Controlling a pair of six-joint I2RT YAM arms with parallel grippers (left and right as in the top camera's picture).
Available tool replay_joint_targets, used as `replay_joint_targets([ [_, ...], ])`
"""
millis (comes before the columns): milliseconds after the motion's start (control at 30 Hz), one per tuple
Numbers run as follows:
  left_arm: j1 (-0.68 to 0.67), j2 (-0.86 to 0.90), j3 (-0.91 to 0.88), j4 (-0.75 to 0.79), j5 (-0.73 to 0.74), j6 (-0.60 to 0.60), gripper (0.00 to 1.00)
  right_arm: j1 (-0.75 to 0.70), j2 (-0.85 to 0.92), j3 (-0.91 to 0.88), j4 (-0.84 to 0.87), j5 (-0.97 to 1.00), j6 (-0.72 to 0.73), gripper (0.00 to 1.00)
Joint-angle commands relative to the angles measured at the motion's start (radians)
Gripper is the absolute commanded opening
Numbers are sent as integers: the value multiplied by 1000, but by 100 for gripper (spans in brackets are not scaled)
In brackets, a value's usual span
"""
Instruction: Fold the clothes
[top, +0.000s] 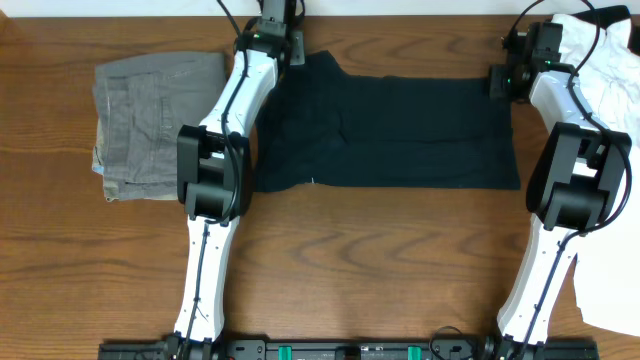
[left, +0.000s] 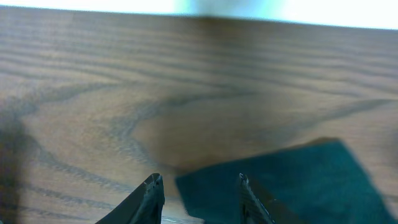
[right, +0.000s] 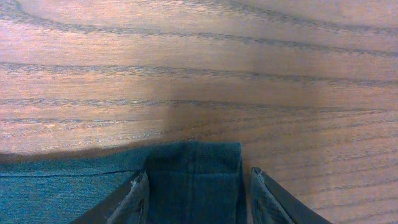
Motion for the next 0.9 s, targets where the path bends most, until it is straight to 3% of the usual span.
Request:
replay_joint_targets([
  [0, -3, 43, -7, -2, -18, -17, 41, 2, 52, -49, -20, 16, -2, 50],
  [867, -4, 96, -43, 18, -19, -106, 41, 1, 52, -50, -14, 15, -3, 47],
])
